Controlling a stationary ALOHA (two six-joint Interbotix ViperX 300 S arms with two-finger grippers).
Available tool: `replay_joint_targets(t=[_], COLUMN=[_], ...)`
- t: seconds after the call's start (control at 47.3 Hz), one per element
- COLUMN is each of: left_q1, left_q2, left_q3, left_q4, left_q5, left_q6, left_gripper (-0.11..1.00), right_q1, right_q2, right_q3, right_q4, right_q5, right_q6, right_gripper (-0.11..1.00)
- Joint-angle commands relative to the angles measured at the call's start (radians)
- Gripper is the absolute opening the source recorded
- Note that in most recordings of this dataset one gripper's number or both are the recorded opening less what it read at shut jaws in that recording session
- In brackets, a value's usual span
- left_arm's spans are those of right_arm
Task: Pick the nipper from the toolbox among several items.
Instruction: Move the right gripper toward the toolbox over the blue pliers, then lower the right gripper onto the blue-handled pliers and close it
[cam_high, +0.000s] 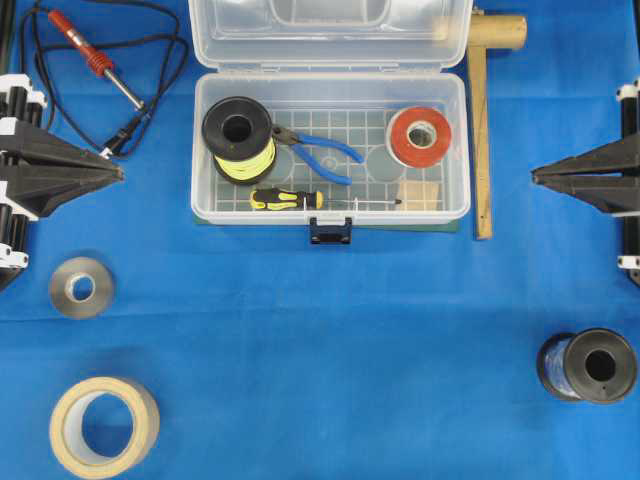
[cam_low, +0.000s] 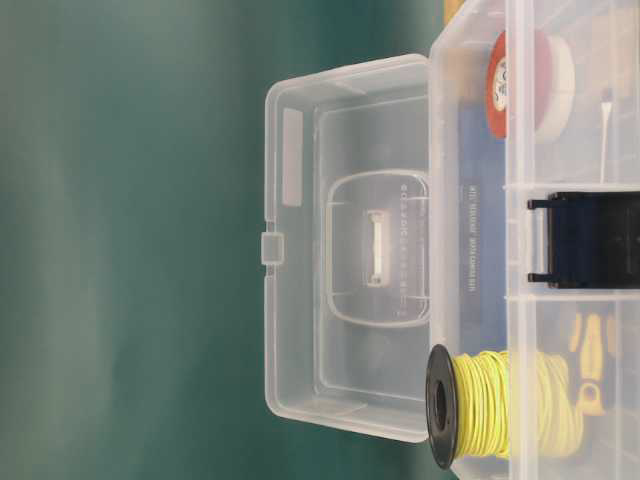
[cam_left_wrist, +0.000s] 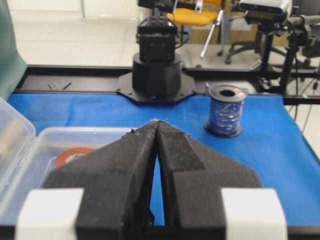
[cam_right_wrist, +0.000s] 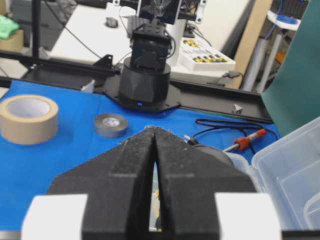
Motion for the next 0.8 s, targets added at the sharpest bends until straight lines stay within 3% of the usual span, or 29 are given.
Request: replay_joint_targets(t=[0.0, 0.211, 0.444, 0.676, 0.782], left_q1=[-0.006, -0.006, -0.006, -0.006, -0.006], left_q2=[0.015, 0.015, 0.015, 0.015, 0.015], left_q3=[-0.014, -0.018, -0.018, -0.018, -0.017], left_q4=[-0.031, -0.031, -0.031, -0.031, -0.031], left_q5=[0.006, 0.018, 0.018, 0.018, 0.018], left_q6=[0.002, 0.000, 0.000, -0.002, -0.002], left_gripper=[0.00, 0.00, 0.00, 0.00, 0.00], right_q1=[0.002, -0.069, -0.175, -0.230, -0.244], right_q2=[0.011, 0.092, 0.334, 0.604, 0.710], right_q3=[-0.012, -0.144, -0.388, -0.601, -0.687], right_q4=[0.006, 0.028, 0.018, -0.020, -0.031], right_q5=[-0.003, 0.252, 0.548, 0.739, 0.815], right_q6=[0.006, 0.040, 0.032, 0.029, 0.026], right_gripper=[0.00, 0.00, 0.00, 0.01, 0.19])
